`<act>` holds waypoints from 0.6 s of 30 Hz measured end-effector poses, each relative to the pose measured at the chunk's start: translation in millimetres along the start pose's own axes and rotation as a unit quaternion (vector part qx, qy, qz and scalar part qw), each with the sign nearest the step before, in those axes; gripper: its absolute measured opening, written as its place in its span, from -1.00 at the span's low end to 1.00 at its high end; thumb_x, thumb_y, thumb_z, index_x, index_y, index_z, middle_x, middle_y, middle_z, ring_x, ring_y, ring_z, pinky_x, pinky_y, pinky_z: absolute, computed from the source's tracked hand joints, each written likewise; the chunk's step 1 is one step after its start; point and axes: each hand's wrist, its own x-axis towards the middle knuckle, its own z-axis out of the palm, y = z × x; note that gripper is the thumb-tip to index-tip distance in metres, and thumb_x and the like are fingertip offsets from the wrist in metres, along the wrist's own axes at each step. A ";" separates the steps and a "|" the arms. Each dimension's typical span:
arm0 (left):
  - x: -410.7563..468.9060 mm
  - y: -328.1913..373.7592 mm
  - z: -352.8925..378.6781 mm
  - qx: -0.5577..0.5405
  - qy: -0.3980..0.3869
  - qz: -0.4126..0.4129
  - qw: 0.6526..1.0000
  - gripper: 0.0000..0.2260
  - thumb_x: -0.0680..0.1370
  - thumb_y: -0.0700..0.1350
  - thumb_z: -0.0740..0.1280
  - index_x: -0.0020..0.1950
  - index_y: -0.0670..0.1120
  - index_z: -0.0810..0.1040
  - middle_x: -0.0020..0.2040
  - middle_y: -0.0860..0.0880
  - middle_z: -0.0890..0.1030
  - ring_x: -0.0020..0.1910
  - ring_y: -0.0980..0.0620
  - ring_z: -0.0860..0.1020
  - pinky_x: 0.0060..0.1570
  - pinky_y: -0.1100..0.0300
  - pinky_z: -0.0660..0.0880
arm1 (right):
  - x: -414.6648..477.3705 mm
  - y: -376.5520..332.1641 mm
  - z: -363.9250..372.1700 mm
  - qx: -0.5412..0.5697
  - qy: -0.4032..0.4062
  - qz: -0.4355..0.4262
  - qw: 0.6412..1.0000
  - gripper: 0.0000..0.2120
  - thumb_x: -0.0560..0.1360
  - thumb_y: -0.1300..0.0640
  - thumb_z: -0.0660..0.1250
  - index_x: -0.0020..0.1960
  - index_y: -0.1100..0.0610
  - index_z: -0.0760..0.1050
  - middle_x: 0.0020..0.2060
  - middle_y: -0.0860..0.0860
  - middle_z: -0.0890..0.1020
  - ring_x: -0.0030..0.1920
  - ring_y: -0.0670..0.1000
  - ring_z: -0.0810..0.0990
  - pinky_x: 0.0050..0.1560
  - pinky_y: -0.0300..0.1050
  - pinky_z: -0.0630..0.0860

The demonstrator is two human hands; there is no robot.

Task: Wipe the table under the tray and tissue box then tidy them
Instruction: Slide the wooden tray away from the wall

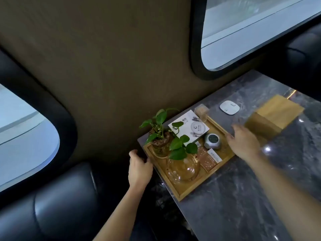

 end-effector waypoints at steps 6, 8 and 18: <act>0.2 0.7 15.6 0.115 -0.121 -0.046 0.985 -0.69 0.48 0.01 0.24 0.15 -0.07 0.30 -0.01 -0.04 0.53 0.02 -0.20 0.58 0.03 0.00 0.53 | 15.9 0.1 19.9 -0.033 -0.026 -0.010 0.999 -0.77 0.50 0.08 0.25 -0.02 0.27 0.43 -0.02 0.27 0.56 0.03 0.27 0.51 0.06 0.16 0.43; 3.2 -2.5 20.7 0.125 -0.125 -0.035 0.984 -0.76 0.46 0.02 0.24 0.04 -0.05 0.31 -0.02 -0.10 0.59 -0.08 -0.19 0.61 -0.03 -0.10 0.60 | 20.8 -0.2 22.6 -0.028 -0.022 -0.014 0.999 -0.76 0.51 0.09 0.25 -0.01 0.28 0.43 -0.01 0.29 0.54 0.04 0.29 0.49 0.06 0.17 0.43; -2.6 -1.6 39.7 0.148 -0.087 -0.007 0.985 -0.81 0.57 -0.06 0.10 0.06 -0.17 0.23 0.03 -0.27 0.59 0.00 -0.33 0.58 -0.01 -0.05 0.49 | 47.8 5.5 36.5 -0.078 -0.047 -0.016 0.996 -0.69 0.55 -0.04 0.13 -0.01 0.22 0.42 0.03 0.23 0.54 0.04 0.23 0.49 -0.12 0.06 0.44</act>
